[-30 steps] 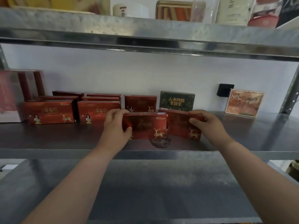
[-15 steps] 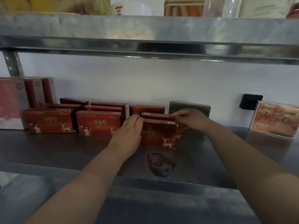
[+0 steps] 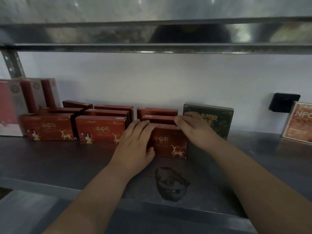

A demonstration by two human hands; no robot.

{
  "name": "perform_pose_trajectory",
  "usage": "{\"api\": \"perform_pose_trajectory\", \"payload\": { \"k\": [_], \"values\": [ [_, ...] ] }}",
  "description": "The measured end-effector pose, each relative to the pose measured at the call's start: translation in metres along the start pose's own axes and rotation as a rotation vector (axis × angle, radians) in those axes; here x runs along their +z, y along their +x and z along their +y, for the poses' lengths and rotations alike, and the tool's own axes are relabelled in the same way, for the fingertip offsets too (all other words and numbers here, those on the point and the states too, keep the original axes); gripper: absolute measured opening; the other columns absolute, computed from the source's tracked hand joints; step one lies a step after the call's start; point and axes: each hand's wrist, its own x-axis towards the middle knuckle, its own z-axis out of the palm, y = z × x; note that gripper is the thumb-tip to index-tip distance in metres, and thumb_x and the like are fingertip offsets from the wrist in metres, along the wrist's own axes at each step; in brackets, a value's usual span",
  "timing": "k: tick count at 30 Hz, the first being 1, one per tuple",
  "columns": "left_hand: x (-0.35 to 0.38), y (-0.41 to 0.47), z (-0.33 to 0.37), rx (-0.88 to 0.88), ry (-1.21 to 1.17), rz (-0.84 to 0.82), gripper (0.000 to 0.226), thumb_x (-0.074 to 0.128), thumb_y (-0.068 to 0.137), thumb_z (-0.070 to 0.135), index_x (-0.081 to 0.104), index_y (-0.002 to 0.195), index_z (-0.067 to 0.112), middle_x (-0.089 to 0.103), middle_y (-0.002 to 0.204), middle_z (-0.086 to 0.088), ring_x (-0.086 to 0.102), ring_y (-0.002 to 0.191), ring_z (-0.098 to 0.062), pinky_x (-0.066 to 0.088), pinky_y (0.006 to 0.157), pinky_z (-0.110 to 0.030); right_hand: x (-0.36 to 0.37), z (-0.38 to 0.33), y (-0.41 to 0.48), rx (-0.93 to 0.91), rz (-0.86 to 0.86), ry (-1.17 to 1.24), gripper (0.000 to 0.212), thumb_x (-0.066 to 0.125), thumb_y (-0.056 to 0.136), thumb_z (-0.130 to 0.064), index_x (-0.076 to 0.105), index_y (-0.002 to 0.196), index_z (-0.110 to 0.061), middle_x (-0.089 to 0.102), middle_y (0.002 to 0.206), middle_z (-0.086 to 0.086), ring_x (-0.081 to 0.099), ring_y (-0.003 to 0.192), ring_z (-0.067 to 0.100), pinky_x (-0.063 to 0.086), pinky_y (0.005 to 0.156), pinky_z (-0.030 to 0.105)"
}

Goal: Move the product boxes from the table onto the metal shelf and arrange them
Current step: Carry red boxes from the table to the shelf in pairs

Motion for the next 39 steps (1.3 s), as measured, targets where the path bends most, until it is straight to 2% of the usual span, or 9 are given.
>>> {"api": "perform_pose_trajectory", "payload": {
  "k": [5, 9, 13, 21, 27, 30, 33, 36, 39],
  "values": [
    [0.001, -0.002, -0.003, -0.022, -0.044, 0.041, 0.071, 0.068, 0.081, 0.016, 0.040, 0.147, 0.020, 0.035, 0.146, -0.009, 0.026, 0.145, -0.030, 0.028, 0.117, -0.042, 0.003, -0.007, -0.003, 0.040, 0.009, -0.056, 0.056, 0.035, 0.098, -0.065, 0.051, 0.145, -0.039, 0.034, 0.158, 0.002, 0.028, 0.147, 0.021, 0.025, 0.117, 0.037],
    [0.004, -0.003, -0.006, -0.033, -0.031, 0.015, 0.076, 0.064, 0.085, 0.020, 0.031, 0.153, 0.022, 0.027, 0.154, -0.009, 0.013, 0.151, -0.028, 0.020, 0.115, -0.036, 0.010, -0.017, 0.005, 0.018, -0.005, -0.047, 0.053, 0.035, 0.102, -0.046, 0.049, 0.150, -0.028, 0.034, 0.160, 0.002, 0.027, 0.147, 0.017, 0.022, 0.109, 0.025],
    [0.005, -0.003, -0.008, -0.048, -0.049, -0.021, 0.080, 0.061, 0.087, 0.024, 0.021, 0.157, 0.023, 0.018, 0.161, -0.007, -0.001, 0.153, -0.022, 0.014, 0.118, -0.034, 0.015, -0.026, 0.010, 0.013, -0.013, -0.091, 0.050, 0.029, 0.106, -0.040, 0.045, 0.152, -0.027, 0.032, 0.162, 0.001, 0.021, 0.151, 0.016, 0.017, 0.118, 0.030],
    [0.007, 0.000, -0.013, -0.070, -0.147, -0.059, 0.082, 0.062, 0.083, 0.019, 0.022, 0.155, 0.021, 0.015, 0.161, -0.006, -0.007, 0.153, -0.022, 0.028, 0.119, -0.046, 0.019, -0.035, 0.006, -0.074, 0.075, -0.017, 0.037, 0.038, 0.104, -0.024, 0.062, 0.132, -0.019, 0.061, 0.129, 0.000, 0.051, 0.121, 0.015, 0.034, 0.091, 0.024],
    [0.008, 0.002, -0.012, -0.082, -0.098, -0.069, 0.082, 0.061, 0.083, 0.020, 0.021, 0.155, 0.021, 0.014, 0.162, -0.007, -0.008, 0.153, -0.028, 0.013, 0.122, -0.044, 0.023, -0.025, -0.001, -0.114, 0.102, -0.016, 0.038, 0.042, 0.104, -0.031, 0.056, 0.140, -0.025, 0.056, 0.136, -0.005, 0.045, 0.123, 0.007, 0.034, 0.102, 0.025],
    [0.005, -0.001, -0.009, -0.081, -0.077, -0.002, 0.075, 0.062, 0.081, 0.019, 0.033, 0.150, 0.016, 0.024, 0.156, -0.012, 0.008, 0.150, -0.036, 0.017, 0.119, -0.043, 0.020, -0.019, -0.010, -0.035, 0.168, 0.019, 0.043, 0.044, 0.104, -0.034, 0.052, 0.144, -0.022, 0.049, 0.146, 0.001, 0.042, 0.135, 0.015, 0.029, 0.104, 0.023],
    [0.001, -0.005, -0.004, -0.062, -0.059, 0.103, 0.043, 0.063, 0.080, 0.020, 0.050, 0.120, 0.012, 0.048, 0.118, -0.007, 0.043, 0.113, -0.027, 0.043, 0.095, -0.036, 0.017, -0.014, -0.029, 0.029, 0.287, 0.025, 0.035, 0.043, 0.103, -0.032, 0.055, 0.134, -0.022, 0.056, 0.133, 0.004, 0.050, 0.122, 0.020, 0.035, 0.092, 0.028],
    [-0.002, -0.012, 0.005, -0.125, -0.107, -0.137, 0.020, 0.057, 0.089, 0.027, 0.046, 0.103, 0.019, 0.049, 0.097, 0.001, 0.049, 0.089, -0.019, 0.040, 0.068, -0.031, 0.013, -0.006, -0.051, 0.213, 0.205, -0.137, 0.036, 0.047, 0.101, -0.031, 0.057, 0.133, -0.017, 0.057, 0.131, 0.009, 0.054, 0.118, 0.025, 0.038, 0.087, 0.030],
    [-0.004, -0.020, 0.010, -0.150, -0.075, -0.331, 0.018, 0.052, 0.094, 0.035, 0.057, 0.103, 0.020, 0.053, 0.102, 0.001, 0.051, 0.101, -0.020, 0.046, 0.081, -0.035, 0.010, -0.005, -0.079, 0.332, -0.064, -0.379, 0.044, 0.050, 0.100, -0.038, 0.055, 0.140, -0.019, 0.055, 0.139, 0.012, 0.054, 0.122, 0.027, 0.044, 0.094, 0.033]
  ]
}}
